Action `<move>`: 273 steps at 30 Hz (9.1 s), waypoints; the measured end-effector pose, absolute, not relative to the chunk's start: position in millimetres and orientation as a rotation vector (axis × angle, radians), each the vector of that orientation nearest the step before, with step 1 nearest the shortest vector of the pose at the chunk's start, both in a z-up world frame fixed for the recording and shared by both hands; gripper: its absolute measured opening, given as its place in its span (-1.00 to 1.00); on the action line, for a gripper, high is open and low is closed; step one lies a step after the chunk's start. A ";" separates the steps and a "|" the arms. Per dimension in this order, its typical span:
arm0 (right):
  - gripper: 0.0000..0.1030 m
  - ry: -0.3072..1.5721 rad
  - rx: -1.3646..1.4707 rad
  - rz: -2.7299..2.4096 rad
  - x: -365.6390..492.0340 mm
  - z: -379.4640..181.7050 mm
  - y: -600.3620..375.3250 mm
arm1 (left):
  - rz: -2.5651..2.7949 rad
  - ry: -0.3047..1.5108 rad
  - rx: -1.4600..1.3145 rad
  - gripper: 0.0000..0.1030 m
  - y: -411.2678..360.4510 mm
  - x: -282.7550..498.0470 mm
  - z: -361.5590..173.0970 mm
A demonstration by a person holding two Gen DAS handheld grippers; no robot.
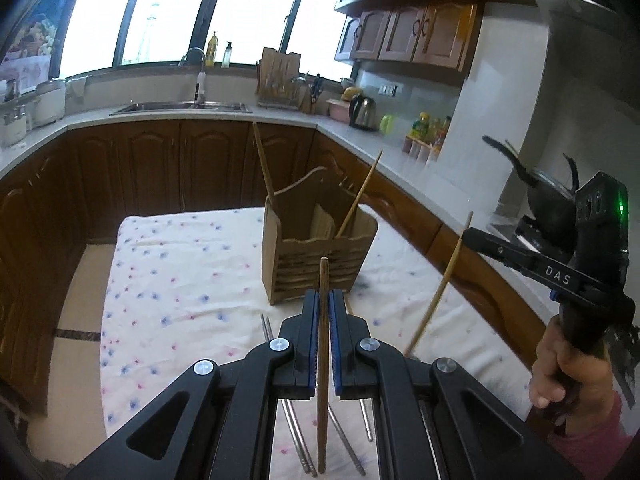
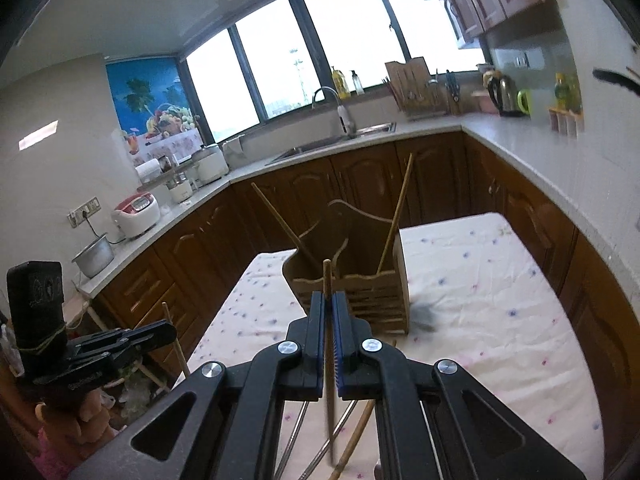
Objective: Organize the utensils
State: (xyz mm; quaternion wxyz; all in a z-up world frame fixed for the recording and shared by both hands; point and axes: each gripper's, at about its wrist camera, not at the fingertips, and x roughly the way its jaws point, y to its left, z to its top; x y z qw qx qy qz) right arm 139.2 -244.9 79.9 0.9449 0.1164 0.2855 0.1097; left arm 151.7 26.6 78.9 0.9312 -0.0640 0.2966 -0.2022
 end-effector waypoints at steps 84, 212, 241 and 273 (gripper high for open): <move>-0.21 1.073 0.600 -0.297 320.1 -93.2 -367.9 | -0.386 0.489 -0.279 -0.93 83.5 181.1 70.3; -0.82 0.500 0.374 0.102 298.9 63.9 -308.1 | -0.225 0.395 -0.290 -0.52 2.0 338.0 9.5; 0.25 0.635 0.378 0.045 165.0 19.2 -291.0 | -0.112 0.691 -0.200 0.56 33.4 207.3 12.7; -0.36 0.976 0.247 0.061 237.5 -74.7 -270.3 | -0.279 1.001 -0.005 -0.20 -67.2 291.6 -49.6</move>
